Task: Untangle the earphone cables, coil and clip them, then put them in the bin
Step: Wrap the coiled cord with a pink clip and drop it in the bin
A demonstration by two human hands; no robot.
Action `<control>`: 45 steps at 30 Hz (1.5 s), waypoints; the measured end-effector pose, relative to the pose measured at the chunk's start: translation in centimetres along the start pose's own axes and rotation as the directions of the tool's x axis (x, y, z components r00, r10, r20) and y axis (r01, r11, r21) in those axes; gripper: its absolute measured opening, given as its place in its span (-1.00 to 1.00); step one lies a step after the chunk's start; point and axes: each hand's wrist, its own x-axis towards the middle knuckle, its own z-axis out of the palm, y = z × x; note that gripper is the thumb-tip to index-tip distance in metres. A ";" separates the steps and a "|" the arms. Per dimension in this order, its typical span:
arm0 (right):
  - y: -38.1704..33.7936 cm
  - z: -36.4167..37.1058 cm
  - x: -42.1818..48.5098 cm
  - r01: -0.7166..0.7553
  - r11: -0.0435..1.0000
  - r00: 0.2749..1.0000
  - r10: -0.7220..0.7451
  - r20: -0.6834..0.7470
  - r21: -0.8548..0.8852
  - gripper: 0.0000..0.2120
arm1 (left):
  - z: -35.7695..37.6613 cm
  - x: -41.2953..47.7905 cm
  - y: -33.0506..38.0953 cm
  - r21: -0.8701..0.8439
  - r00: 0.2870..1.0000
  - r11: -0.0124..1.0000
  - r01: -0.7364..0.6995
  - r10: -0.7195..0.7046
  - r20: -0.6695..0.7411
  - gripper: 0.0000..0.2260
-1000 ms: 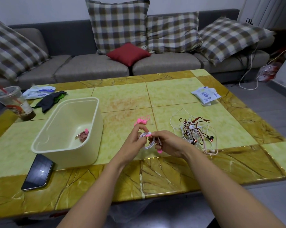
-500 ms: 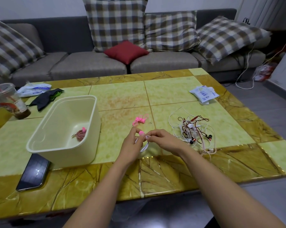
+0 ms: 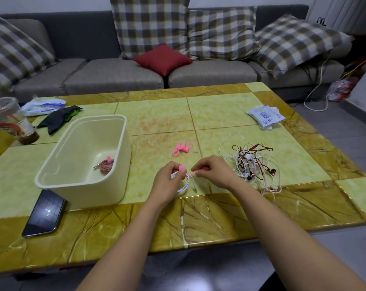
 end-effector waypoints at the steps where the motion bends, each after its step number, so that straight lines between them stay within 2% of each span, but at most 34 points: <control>1: 0.0 -0.2 0.0 -0.032 0.999 0.996 0.032 -0.078 -0.001 -0.91 | 0.0 0.1 0.1 0.001 1.000 1.000 0.013 -0.013 -0.012 -0.89; 4: -0.6 -0.3 -0.3 -0.069 0.986 0.978 0.097 -0.187 0.151 -0.94 | 0.2 0.4 0.4 0.014 0.997 0.998 0.056 -0.055 -0.055 -0.88; 7: -1.7 0.2 -0.5 -0.036 0.934 0.989 0.085 -0.124 0.354 -0.87 | 0.7 0.6 0.9 -0.006 0.990 0.995 0.096 -0.096 -0.107 -0.87; 9: -2.2 0.6 -0.7 0.000 0.916 0.997 0.029 -0.067 0.400 -0.84 | 0.9 0.7 1.2 -0.074 0.981 0.989 0.128 -0.137 -0.140 -0.86; 13: -2.5 0.3 -1.1 0.031 0.880 0.999 -0.020 -0.030 0.474 -0.83 | 0.7 0.6 2.1 -0.333 0.950 0.920 0.206 -0.270 -0.157 -0.91; 16: -2.6 0.4 -1.3 0.045 0.862 0.999 -0.037 -0.024 0.505 -0.90 | 0.4 0.4 2.5 -0.410 0.940 0.884 0.225 -0.307 -0.147 -0.93; 18: -2.5 0.7 -1.2 0.034 0.853 0.999 -0.011 -0.046 0.520 -0.86 | 0.4 0.2 2.8 -0.458 0.938 0.860 0.228 -0.319 -0.133 -0.92; 24: -2.3 1.0 -1.1 0.001 0.863 0.992 0.063 -0.109 0.505 -0.71 | 0.5 0.3 3.1 -0.496 0.951 0.850 0.177 -0.278 -0.137 -0.92; 29: -2.4 1.2 -1.1 0.047 0.890 0.974 0.059 -0.218 0.453 -0.73 | 0.7 0.2 3.3 -0.510 0.965 0.847 0.148 -0.237 -0.115 -0.92; 32: -2.5 1.6 -0.9 0.125 0.921 0.944 0.004 -0.330 0.369 -0.72 | 0.9 0.3 3.3 -0.535 0.971 0.834 0.135 -0.219 -0.095 -0.89; 35: -2.2 1.9 -0.7 0.234 0.959 0.880 -0.139 -0.454 0.158 -0.67 | 0.9 0.4 3.7 -0.537 0.977 0.835 0.119 -0.195 -0.088 -0.87; 36: -2.0 1.9 -0.7 0.260 0.963 0.867 -0.197 -0.457 0.079 -0.62 | 0.8 0.4 3.8 -0.528 0.980 0.841 0.113 -0.183 -0.082 -0.86; 38: -1.6 2.0 -0.7 0.269 0.963 0.892 -0.243 -0.382 0.017 -0.56 | 0.8 0.4 3.9 -0.503 0.986 0.859 0.096 -0.151 -0.068 -0.88; 41: -1.8 1.9 -1.0 0.197 0.975 0.950 -0.164 -0.267 0.103 -0.69 | 1.0 0.1 4.1 -0.478 0.991 0.876 0.058 -0.108 -0.077 -0.89; 45: -1.8 2.0 -0.8 0.110 0.992 0.947 -0.088 -0.308 0.056 -0.88 | 1.1 0.2 4.1 -0.410 0.993 0.912 0.018 -0.064 -0.100 -0.85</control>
